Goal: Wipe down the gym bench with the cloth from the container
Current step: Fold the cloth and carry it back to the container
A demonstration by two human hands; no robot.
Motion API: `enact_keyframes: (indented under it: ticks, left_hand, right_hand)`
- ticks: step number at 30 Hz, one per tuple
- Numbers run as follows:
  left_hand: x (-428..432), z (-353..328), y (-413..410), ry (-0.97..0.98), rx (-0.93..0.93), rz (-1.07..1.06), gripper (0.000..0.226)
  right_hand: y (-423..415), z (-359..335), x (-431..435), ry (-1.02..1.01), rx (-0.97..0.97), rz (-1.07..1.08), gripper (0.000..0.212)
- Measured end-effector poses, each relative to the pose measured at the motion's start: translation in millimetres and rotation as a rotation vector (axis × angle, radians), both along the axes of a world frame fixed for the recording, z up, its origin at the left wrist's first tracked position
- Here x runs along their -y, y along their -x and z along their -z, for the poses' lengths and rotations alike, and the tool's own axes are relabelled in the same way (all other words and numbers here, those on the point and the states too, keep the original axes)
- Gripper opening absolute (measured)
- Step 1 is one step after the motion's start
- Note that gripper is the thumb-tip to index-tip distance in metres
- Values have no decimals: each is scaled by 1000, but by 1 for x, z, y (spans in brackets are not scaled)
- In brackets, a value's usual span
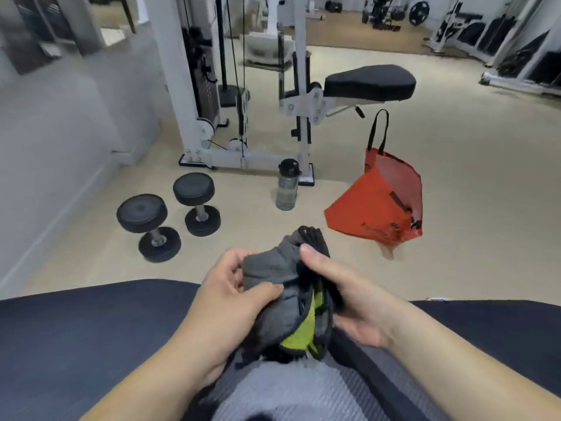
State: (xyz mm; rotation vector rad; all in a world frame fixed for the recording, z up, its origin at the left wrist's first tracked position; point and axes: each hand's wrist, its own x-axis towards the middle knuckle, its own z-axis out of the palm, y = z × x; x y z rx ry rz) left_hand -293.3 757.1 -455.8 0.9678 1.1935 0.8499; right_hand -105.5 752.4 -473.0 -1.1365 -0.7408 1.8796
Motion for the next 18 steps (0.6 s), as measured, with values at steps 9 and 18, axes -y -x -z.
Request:
enact_keyframes:
  ticks: [9,18]
  left_hand:
    - [-4,-219,-45,82,-8,85,42]
    - [67,-445,-202,295,6,533,32]
  right_hand:
    - [-61,-190,32,44,102,166,38]
    - [-189,-440,170,183,96,587,35]
